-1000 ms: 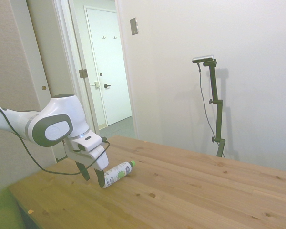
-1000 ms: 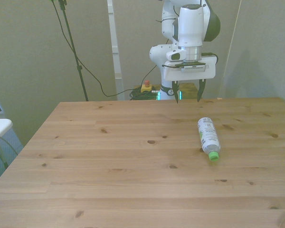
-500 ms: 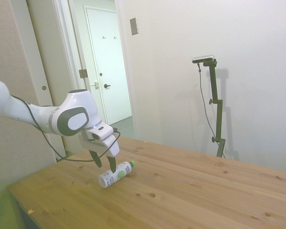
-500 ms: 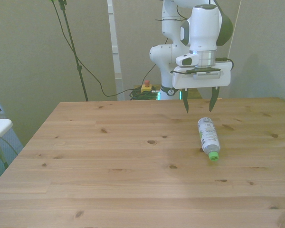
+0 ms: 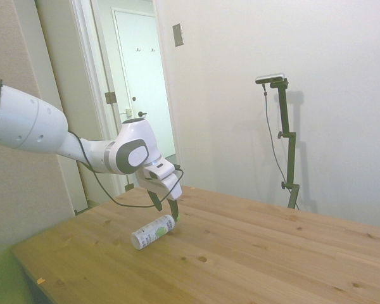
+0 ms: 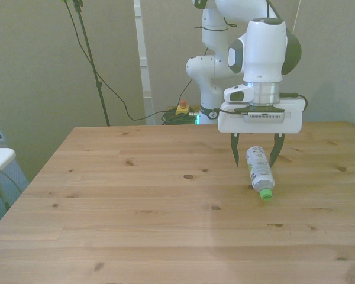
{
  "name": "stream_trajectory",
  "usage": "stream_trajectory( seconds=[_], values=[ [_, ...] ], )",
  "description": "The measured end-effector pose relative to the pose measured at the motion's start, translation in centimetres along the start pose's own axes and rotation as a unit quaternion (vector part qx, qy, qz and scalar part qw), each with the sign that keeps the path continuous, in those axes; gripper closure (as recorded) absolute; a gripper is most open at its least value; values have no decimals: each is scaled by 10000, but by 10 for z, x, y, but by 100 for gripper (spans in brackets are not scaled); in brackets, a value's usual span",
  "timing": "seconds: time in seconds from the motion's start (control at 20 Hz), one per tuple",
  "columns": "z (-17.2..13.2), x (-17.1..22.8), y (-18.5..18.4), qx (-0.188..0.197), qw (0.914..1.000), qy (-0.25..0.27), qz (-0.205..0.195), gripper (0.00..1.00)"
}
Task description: Stand the water bottle
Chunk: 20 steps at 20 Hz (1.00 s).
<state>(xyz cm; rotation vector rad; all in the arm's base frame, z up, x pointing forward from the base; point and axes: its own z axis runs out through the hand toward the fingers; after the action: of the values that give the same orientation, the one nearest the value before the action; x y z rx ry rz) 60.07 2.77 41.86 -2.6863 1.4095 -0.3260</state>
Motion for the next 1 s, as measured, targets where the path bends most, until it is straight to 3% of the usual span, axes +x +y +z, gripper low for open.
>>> stream_trajectory(
  seconds=[0.3,0.85,0.9,1.0],
  values=[
    [19,-2,-31,76,9999,62,120,0],
    [55,8,-42,-91,9998,33,167,0],
    [59,7,-42,-110,9998,25,166,100],
    [63,7,-43,-134,9998,16,163,100]
  ],
)
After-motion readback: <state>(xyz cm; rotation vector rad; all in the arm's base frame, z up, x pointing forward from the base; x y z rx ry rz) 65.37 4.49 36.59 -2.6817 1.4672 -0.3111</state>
